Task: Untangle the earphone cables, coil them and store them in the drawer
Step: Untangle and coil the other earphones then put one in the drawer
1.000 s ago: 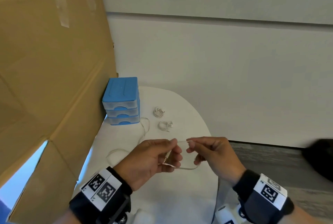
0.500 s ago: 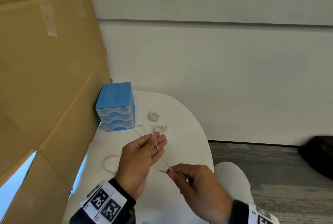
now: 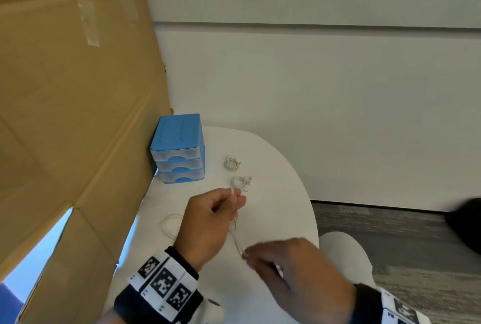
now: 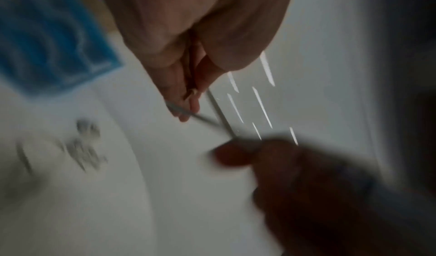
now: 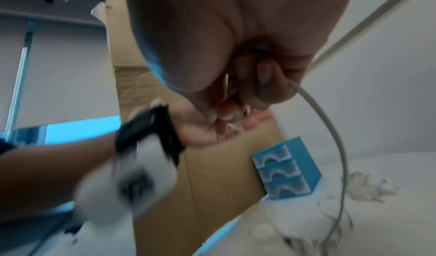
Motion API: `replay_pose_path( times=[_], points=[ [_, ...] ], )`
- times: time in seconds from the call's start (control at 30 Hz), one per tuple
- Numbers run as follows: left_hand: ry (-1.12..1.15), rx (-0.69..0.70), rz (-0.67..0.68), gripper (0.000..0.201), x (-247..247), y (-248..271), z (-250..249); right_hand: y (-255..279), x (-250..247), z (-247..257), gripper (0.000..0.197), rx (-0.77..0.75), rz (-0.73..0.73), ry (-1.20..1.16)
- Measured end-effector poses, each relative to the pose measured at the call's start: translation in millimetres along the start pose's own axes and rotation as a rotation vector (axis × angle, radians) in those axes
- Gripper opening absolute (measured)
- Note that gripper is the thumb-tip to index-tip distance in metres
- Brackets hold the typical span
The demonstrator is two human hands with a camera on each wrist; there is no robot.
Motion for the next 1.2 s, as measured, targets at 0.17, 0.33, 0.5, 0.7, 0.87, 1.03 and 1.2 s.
replay_pose_path(
  times=[0.17, 0.33, 0.5, 0.7, 0.87, 1.03, 1.2],
  points=[
    [-0.253, 0.032, 0.357, 0.025, 43, 16, 11, -11, -52, -10, 0.015, -0.052, -0.273, 0.027],
    [0.18, -0.152, 0.534, 0.032, 61, 35, -6, -9, -74, -50, 0.011, 0.06, -0.472, -0.154],
    [0.556, -0.154, 0.521, 0.043, 51, 35, -38, -10, -32, -55, 0.026, 0.134, -0.249, -0.351],
    [0.572, -0.124, 0.322, 0.065, 24, 12, -29, -8, 4, -25, 0.036, 0.124, 0.019, -0.365],
    [0.223, 0.001, 0.207, 0.08, 11, 2, -19, -5, -12, -8, 0.021, 0.129, 0.063, -0.481],
    [0.012, 0.002, 0.399, 0.099, 38, 17, -9, -13, -62, -8, 0.021, 0.049, -0.211, -0.478],
    [0.289, -0.068, 0.647, 0.113, 58, 36, -30, -14, -83, -45, 0.018, 0.114, -0.439, -0.513]
  ],
)
Point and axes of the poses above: each hand's wrist, its own y-axis away from the middle knuckle, its own x-axis out of the palm, z = x × y, the point moved 9 cm from there along -y, towards the middle knuckle, and after that the axes turned 9 degrees about -y, right-handed, at the moved point
